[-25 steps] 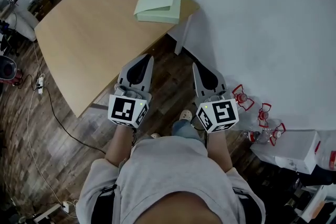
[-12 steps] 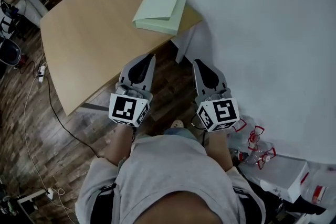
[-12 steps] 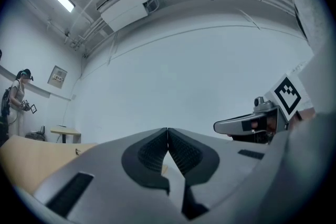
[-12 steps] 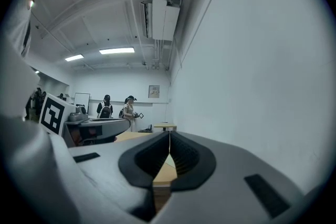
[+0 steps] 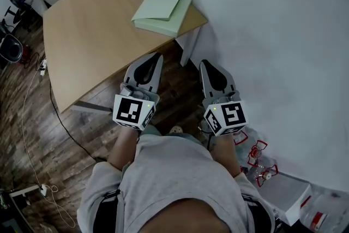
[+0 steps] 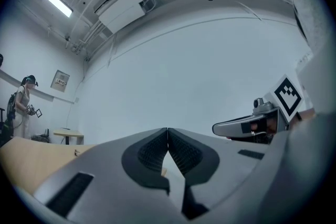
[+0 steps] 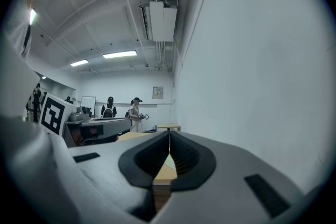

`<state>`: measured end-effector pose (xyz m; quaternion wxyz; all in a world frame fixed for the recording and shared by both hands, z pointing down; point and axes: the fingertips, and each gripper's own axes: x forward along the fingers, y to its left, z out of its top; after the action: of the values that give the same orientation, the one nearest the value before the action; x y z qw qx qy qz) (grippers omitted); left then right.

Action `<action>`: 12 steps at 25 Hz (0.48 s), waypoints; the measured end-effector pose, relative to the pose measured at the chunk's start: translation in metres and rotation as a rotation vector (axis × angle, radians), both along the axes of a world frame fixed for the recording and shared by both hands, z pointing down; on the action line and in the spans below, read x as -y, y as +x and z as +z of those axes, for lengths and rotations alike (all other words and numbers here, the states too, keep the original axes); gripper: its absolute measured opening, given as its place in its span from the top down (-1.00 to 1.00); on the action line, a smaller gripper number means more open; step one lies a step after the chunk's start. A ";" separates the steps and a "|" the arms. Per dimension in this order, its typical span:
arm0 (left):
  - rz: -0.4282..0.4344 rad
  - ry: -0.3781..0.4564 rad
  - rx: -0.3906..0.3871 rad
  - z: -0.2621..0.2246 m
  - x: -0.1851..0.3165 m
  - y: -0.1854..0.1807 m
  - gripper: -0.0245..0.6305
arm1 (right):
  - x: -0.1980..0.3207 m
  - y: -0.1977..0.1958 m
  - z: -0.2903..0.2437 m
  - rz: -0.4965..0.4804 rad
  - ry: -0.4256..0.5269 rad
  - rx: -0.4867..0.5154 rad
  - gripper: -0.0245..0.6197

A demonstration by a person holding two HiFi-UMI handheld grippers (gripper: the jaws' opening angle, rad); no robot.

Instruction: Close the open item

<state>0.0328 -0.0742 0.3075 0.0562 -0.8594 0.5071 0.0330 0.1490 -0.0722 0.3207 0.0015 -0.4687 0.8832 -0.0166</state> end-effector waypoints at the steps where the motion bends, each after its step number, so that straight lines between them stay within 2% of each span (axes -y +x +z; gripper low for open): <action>1: -0.003 -0.001 0.001 0.000 0.001 0.004 0.87 | 0.002 0.003 0.001 -0.004 -0.004 0.001 0.89; 5: -0.016 -0.016 0.014 0.005 0.004 0.013 0.87 | 0.008 0.008 0.005 -0.029 -0.018 0.008 0.89; 12: -0.041 -0.029 0.022 0.014 0.023 0.007 0.87 | 0.028 0.005 0.015 -0.046 -0.031 0.015 0.89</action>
<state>0.0402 -0.0973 0.3219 0.0499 -0.8500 0.5243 0.0148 0.1540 -0.1003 0.3353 0.0005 -0.4482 0.8933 -0.0336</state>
